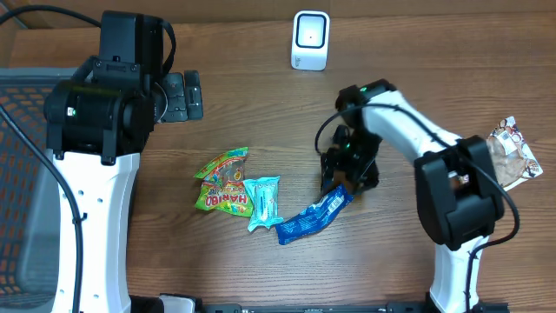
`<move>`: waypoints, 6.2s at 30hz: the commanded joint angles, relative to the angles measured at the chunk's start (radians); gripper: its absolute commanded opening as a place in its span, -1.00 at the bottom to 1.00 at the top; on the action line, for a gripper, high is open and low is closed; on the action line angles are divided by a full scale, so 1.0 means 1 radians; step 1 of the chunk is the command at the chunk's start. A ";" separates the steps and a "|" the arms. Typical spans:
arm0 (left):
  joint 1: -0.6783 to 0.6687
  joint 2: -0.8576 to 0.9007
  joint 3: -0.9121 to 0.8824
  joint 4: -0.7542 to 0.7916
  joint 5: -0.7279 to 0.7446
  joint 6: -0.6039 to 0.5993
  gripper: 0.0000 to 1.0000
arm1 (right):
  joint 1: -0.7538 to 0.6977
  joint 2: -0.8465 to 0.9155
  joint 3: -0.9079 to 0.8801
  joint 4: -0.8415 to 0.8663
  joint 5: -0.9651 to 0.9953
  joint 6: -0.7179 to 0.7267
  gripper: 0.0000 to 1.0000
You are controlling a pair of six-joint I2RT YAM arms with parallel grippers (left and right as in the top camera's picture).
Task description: Scan the item barcode
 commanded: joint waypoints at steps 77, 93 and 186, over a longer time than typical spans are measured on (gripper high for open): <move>0.004 0.003 0.013 0.000 -0.013 0.023 1.00 | 0.088 -0.025 0.323 0.142 0.550 -0.111 -0.83; 0.004 0.003 0.013 0.000 -0.013 0.023 1.00 | -0.239 -0.025 0.071 0.509 -0.240 -0.058 0.55; 0.004 0.003 0.013 0.000 -0.013 0.023 1.00 | -0.222 0.048 0.092 0.640 -0.044 0.106 -0.88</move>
